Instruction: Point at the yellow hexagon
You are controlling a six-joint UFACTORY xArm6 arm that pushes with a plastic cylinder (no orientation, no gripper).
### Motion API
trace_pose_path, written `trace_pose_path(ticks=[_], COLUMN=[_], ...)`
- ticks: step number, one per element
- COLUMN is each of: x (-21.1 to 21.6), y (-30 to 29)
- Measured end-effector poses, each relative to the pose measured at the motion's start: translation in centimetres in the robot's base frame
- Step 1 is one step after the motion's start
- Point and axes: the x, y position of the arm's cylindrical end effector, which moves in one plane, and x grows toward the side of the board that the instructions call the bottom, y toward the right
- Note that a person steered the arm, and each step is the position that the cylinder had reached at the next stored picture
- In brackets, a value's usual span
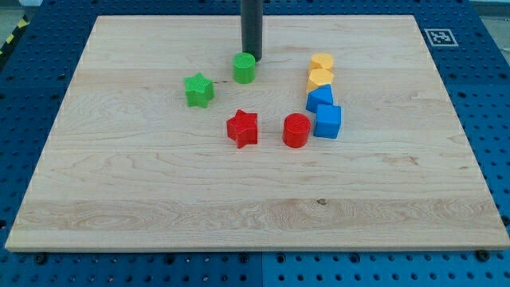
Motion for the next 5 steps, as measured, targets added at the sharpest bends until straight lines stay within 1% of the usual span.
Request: trace_pose_path(ticks=[1, 2, 4, 5], x=[0.0, -1.5, -1.6, -1.4], y=[0.2, 4.4, 18.7, 19.9])
